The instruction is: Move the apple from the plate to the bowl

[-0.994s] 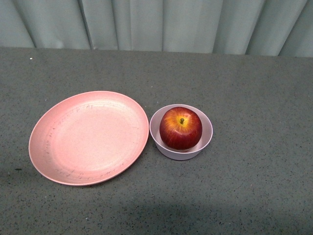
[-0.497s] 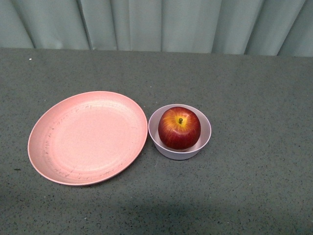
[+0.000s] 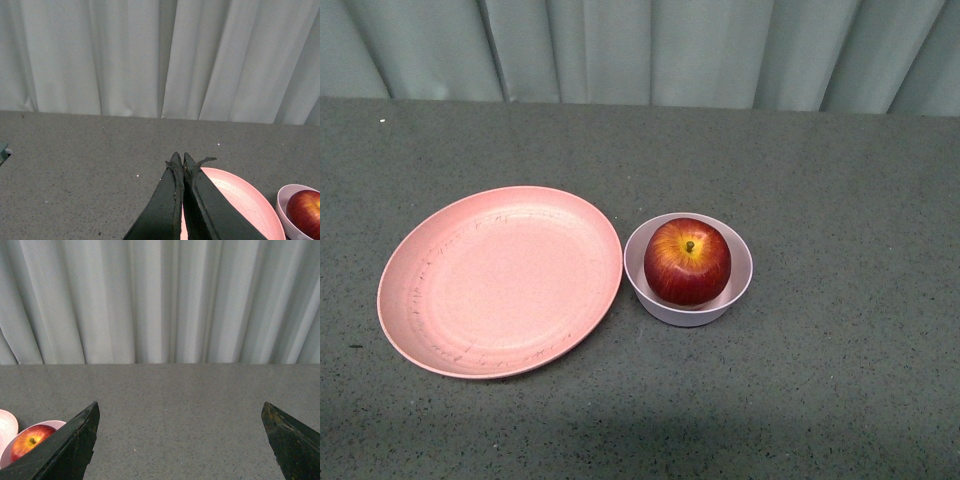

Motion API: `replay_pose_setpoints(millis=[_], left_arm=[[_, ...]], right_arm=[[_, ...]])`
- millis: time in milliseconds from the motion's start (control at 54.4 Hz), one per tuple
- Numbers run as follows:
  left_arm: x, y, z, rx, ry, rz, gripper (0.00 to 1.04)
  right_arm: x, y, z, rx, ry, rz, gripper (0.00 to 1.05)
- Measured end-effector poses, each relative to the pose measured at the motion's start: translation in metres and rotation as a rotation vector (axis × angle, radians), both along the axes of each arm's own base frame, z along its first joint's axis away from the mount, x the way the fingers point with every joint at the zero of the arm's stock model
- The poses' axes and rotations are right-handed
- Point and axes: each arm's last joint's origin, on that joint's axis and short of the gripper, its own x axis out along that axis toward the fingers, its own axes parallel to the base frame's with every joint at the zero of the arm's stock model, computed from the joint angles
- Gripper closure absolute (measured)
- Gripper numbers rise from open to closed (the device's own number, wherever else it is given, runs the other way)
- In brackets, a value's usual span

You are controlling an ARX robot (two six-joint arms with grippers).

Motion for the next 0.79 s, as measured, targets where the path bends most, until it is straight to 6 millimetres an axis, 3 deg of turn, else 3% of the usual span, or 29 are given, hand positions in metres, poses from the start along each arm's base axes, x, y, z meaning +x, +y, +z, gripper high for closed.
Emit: replay_pose_setpoints(millis=[791], left_arm=[[-0.024, 0.0, -0.003, 0.001, 0.005, 0.0, 1.01]], right_arm=[[0.0, 0.0, 0.0, 0.0, 0.0, 0.0, 0.09]])
